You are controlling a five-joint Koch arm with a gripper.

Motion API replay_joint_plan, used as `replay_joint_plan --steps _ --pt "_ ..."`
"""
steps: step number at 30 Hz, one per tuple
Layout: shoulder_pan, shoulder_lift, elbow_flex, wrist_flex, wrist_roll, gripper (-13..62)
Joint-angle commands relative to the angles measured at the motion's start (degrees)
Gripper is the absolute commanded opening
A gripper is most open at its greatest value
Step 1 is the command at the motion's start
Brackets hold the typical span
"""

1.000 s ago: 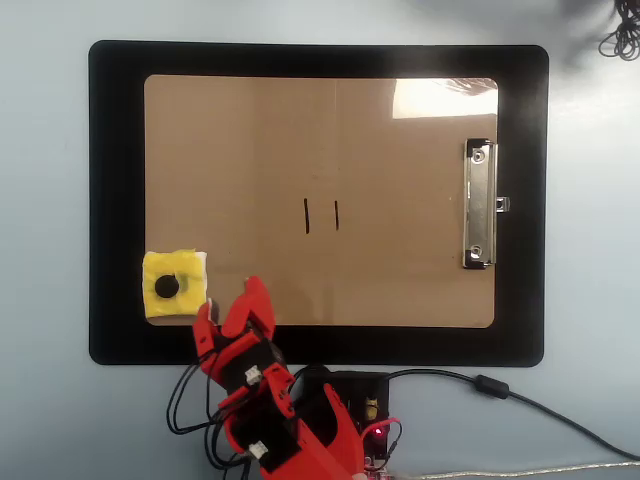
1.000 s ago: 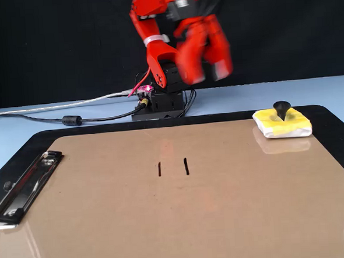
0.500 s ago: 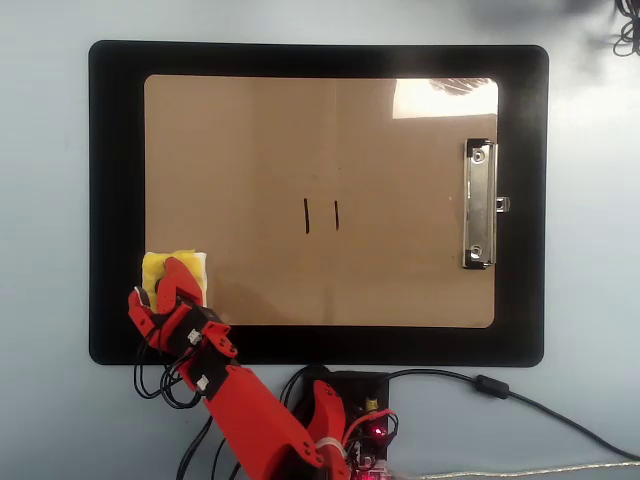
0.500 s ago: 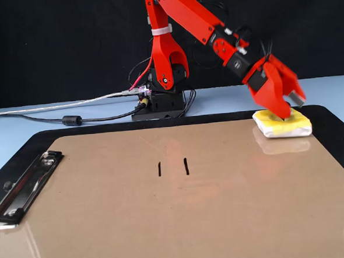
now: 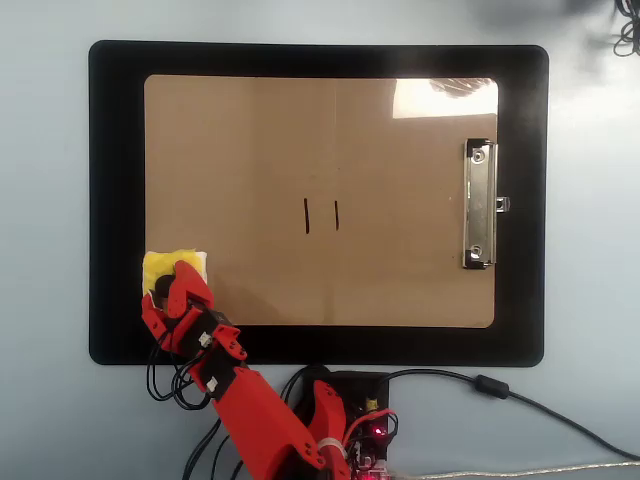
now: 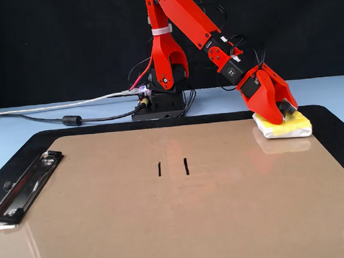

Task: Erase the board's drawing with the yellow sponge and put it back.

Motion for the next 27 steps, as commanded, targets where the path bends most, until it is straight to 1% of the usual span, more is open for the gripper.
replay_joint_plan --steps 1,4,7,9,15,19,21,24,27 --pt "-0.88 1.32 -0.35 -2.11 0.26 25.0" --pt "-0.62 0.88 -0.35 -2.2 0.26 13.6" --pt "0.0 0.88 -0.44 -2.2 0.44 -1.1" --pt "0.62 0.88 -0.35 -2.11 0.35 -8.2" --pt "0.97 2.02 -0.88 -1.76 0.26 -8.2" --pt "2.55 7.12 -2.02 0.53 0.18 -8.2" --pt "6.15 12.13 -4.13 6.06 0.26 -8.2" --pt "12.04 20.83 -8.09 20.3 0.26 -8.2" --pt "21.53 28.48 -10.81 33.75 0.88 -8.2"
